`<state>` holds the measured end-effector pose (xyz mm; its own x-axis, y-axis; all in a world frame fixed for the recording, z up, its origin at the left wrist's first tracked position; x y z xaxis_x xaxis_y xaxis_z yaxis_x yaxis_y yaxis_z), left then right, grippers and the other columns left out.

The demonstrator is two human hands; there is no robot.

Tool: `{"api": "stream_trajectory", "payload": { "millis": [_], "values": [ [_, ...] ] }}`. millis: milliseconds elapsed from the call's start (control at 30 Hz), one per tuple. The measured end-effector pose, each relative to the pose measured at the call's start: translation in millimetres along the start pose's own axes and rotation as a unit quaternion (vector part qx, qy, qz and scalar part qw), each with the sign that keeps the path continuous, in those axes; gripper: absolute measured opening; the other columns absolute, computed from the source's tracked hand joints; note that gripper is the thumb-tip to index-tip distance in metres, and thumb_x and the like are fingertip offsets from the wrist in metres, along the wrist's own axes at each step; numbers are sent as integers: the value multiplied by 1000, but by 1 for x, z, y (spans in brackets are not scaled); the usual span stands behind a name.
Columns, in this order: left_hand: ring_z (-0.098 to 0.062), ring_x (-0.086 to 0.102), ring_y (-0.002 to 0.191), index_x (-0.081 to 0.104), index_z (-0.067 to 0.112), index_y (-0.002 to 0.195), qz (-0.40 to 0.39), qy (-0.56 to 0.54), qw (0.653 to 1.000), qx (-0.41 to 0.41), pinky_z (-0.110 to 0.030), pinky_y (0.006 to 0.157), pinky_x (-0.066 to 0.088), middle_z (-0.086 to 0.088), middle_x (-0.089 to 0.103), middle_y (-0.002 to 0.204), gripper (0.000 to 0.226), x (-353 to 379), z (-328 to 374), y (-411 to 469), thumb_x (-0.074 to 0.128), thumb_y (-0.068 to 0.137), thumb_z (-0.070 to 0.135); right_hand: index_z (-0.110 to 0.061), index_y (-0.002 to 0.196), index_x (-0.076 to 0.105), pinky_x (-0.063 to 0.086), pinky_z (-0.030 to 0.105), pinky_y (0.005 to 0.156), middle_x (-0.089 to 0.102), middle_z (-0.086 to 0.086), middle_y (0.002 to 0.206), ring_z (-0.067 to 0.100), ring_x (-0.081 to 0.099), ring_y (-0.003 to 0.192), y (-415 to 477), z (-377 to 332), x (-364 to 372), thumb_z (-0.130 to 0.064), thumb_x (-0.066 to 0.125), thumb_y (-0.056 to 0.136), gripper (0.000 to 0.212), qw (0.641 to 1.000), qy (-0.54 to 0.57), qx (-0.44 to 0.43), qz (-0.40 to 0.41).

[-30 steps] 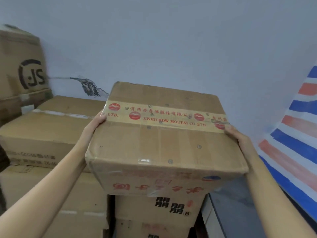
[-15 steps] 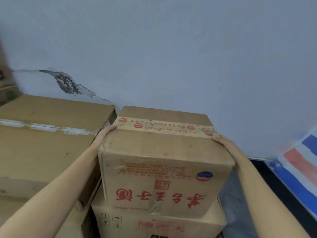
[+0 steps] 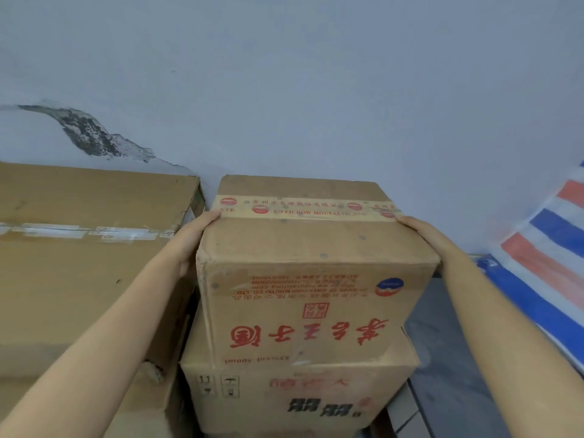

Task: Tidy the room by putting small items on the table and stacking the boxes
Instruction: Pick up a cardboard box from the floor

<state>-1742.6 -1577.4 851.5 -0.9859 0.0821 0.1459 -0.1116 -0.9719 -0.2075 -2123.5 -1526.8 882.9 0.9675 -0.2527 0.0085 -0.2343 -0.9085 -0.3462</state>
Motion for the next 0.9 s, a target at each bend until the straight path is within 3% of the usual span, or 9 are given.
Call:
{"api": "stream_trajectory", "payload": {
  "millis": [100, 167, 300, 400, 500, 700, 767, 833, 900],
  "values": [
    [-18, 64, 87, 64, 21, 96, -2, 1, 1000, 6, -26, 73, 45, -3, 71, 92, 23, -6, 3, -4, 54, 91, 42, -21, 80, 57, 44, 16, 42, 63, -6, 51, 8, 61, 43, -14, 9, -1, -53, 48, 90, 35, 997, 44, -20, 65],
    [-19, 58, 84, 65, 19, 93, 4, 10, 1000, 9, -29, 69, 39, -8, 66, 95, 24, -10, 4, -3, 59, 88, 42, -20, 80, 57, 46, 16, 46, 66, -4, 60, 9, 63, 48, -23, 21, -2, -57, 41, 92, 42, 991, 85, -45, 97],
    [-13, 55, 78, 58, 16, 111, 34, 92, 993, 63, -25, 62, 41, -1, 61, 96, 29, -11, 18, -9, 51, 93, 37, -21, 103, 60, 45, 39, 91, 62, 3, 102, 17, 57, 91, -45, 56, -3, -54, 30, 96, 46, 974, 73, -103, 188],
    [-22, 54, 113, 52, 15, 128, 72, 184, 967, 159, -34, 91, 41, -4, 57, 126, 41, -12, 37, -28, 49, 94, 36, -22, 111, 56, 34, 41, 105, 59, 5, 116, 20, 49, 114, -63, 78, 3, -49, 25, 99, 43, 958, 21, -127, 255],
    [-18, 52, 116, 51, 13, 132, 86, 239, 932, 260, -30, 94, 38, -2, 56, 129, 42, -5, 54, -57, 49, 94, 32, -19, 141, 39, 29, 37, 108, 41, 5, 144, 22, 38, 133, -79, 105, 11, -51, 29, 98, 55, 954, 2, -97, 285],
    [-4, 52, 103, 55, 21, 126, -47, 263, 902, 340, -3, 73, 37, 9, 58, 113, 32, 39, 43, -103, 48, 96, 29, -17, 144, 34, 26, 39, 114, 36, 3, 149, 21, 34, 136, -136, 180, 27, -45, 34, 98, 53, 944, -33, -36, 327],
    [-5, 55, 100, 57, 20, 125, -99, 276, 896, 334, -10, 82, 42, 8, 61, 110, 32, 56, 25, -115, 48, 96, 30, -14, 139, 41, 28, 32, 108, 42, 2, 144, 19, 37, 133, -166, 207, 28, -40, 37, 99, 48, 939, -46, -27, 339],
    [-8, 55, 98, 60, 18, 122, -119, 328, 866, 358, -31, 105, 35, 10, 62, 101, 34, 71, 5, -127, 48, 94, 34, -12, 134, 47, 29, 26, 100, 48, 2, 136, 17, 41, 128, -197, 234, 28, -35, 40, 99, 43, 934, -53, -12, 353],
    [-8, 53, 96, 61, 19, 119, -140, 350, 853, 362, -29, 107, 27, 12, 60, 97, 29, 85, -14, -138, 49, 95, 31, -10, 129, 51, 30, 23, 93, 54, 1, 123, 15, 46, 120, -229, 263, 28, -31, 42, 99, 38, 927, -52, 4, 373]
  ]
}}
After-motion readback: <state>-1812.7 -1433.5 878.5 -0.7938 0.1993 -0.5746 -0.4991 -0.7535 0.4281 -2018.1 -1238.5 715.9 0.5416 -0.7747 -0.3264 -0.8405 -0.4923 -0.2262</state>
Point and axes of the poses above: each hand's wrist, its own y-axis towards the middle knuckle, its own x-axis out of the palm, z = x × y, the point moved 4 cm from there along y, towards the middle knuckle
